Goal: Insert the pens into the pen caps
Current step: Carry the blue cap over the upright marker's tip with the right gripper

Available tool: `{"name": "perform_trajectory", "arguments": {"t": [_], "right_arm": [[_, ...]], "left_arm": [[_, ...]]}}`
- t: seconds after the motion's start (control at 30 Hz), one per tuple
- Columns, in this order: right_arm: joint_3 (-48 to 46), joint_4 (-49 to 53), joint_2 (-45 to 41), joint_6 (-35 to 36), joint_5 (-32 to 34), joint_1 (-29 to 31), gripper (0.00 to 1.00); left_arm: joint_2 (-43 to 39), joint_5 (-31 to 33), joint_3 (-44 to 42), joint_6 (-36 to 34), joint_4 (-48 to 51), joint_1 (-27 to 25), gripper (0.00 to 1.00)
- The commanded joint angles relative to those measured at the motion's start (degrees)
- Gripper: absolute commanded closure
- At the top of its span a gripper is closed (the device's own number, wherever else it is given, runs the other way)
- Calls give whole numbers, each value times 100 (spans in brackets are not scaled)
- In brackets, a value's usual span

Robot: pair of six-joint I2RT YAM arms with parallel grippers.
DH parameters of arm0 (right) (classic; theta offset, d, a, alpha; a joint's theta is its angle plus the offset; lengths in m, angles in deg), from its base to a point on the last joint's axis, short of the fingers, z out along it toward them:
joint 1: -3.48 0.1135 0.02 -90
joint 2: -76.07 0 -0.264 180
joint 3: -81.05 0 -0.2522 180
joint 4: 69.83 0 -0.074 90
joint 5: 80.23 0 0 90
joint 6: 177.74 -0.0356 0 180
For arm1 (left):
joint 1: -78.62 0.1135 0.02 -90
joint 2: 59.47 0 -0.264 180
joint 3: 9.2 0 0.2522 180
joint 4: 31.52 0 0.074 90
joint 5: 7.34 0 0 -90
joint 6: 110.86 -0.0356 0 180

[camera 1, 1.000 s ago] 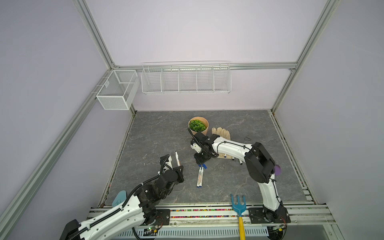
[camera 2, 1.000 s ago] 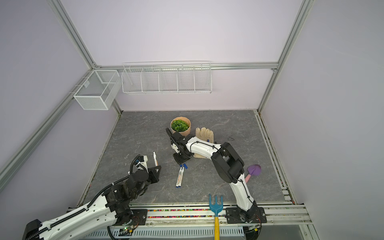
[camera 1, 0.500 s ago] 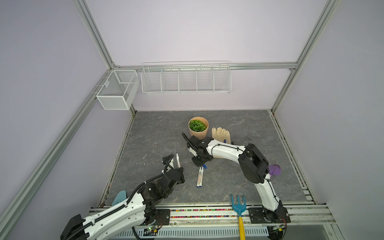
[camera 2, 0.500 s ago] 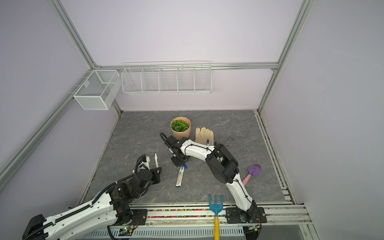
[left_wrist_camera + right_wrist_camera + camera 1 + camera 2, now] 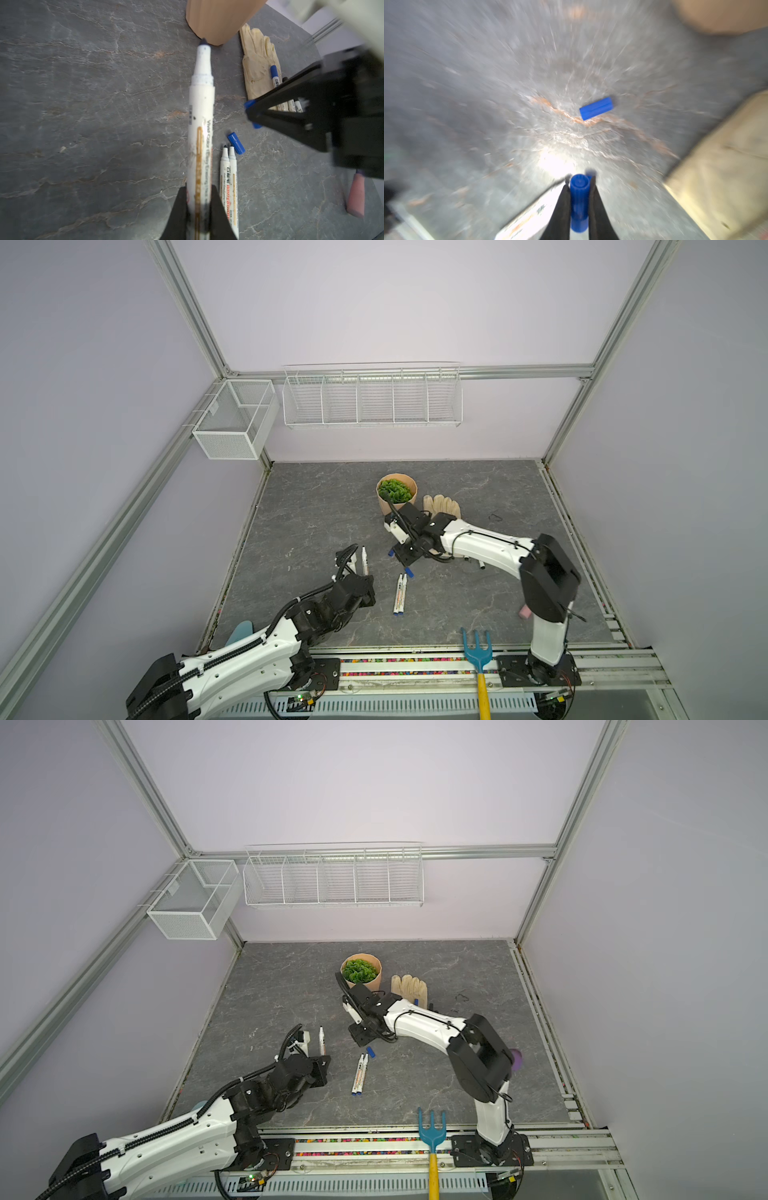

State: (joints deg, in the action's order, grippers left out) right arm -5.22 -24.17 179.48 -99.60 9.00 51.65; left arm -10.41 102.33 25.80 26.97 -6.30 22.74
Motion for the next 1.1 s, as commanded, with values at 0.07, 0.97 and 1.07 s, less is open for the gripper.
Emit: {"name": "perform_trajectory", "arguments": {"t": [0.07, 0.97, 1.07], "right_arm": [[-1306, -1576, -1618, -813, -1274, -715, 93], [-2636, -3436, -2467, -1987, -2489, -1452, 93], [-2613, -3453, -2365, -2011, -2530, -1452, 93]], "left_arm": [[697, -870, 377, -494, -1091, 11, 100], [1967, -1438, 1350, -1268, -1735, -518, 100], [1942, -1430, 1328, -1274, -1757, -521, 100]]}}
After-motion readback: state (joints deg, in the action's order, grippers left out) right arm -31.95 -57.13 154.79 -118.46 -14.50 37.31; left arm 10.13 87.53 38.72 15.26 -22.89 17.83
